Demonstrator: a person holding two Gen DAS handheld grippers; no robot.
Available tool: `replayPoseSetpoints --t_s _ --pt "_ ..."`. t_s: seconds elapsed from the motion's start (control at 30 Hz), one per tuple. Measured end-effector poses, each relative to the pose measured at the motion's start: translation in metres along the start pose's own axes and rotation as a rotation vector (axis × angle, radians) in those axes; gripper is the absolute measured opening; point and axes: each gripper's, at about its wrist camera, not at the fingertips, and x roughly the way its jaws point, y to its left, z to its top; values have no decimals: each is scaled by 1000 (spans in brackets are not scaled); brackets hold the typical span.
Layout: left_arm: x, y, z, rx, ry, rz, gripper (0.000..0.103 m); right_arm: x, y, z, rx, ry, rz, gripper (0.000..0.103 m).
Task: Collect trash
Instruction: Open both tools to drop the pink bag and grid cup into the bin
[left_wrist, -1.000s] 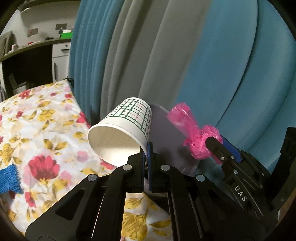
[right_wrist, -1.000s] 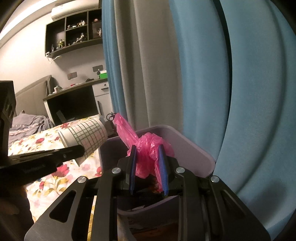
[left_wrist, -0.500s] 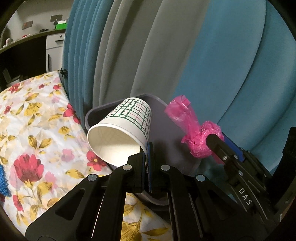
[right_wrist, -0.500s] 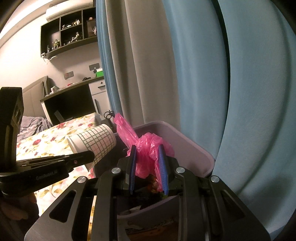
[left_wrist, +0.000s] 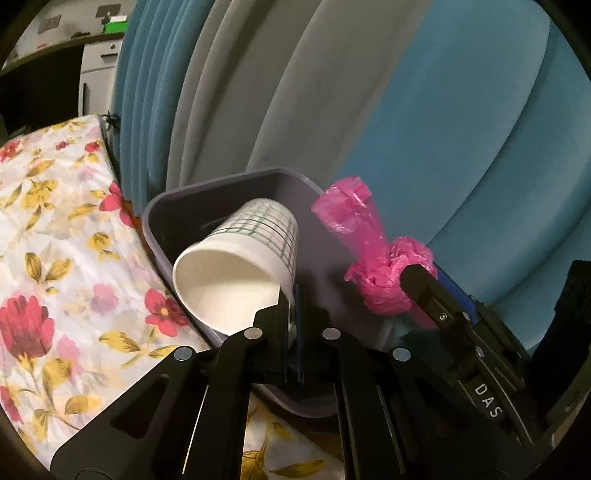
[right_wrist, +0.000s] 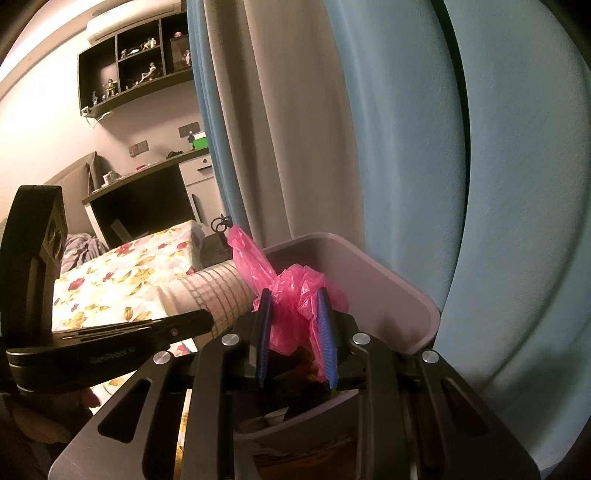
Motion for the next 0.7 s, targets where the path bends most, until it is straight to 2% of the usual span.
replayPoseSetpoints --t_s 0.03,0.07,0.1,0.13,0.2,0.3,0.4,0.43,0.57,0.7 --pt "-1 1 0 0 -2 0 28 0 0 0 2 1 0 25" --pt "-2 3 -1 1 -9 1 39 1 -1 0 5 2 0 26" --pt "-6 6 -2 -6 -27 18 64 1 -1 0 9 3 1 26" --pt "-10 8 -3 -20 -46 28 80 2 -2 0 13 4 5 26" --pt "-20 16 -5 -53 -81 19 84 4 -3 0 21 10 11 27" --pt "-37 23 -10 -75 -99 62 91 7 -3 0 27 17 22 32" --pt "-58 26 -21 -69 -144 126 97 12 -2 0 34 28 32 49" --pt "-68 28 -27 -63 -164 154 97 13 -1 -1 36 27 30 54" --pt "-101 39 -50 -71 -203 256 97 8 2 0 28 15 10 61" --pt "-140 63 -73 -131 -248 336 97 -11 16 -6 -1 -4 11 66"
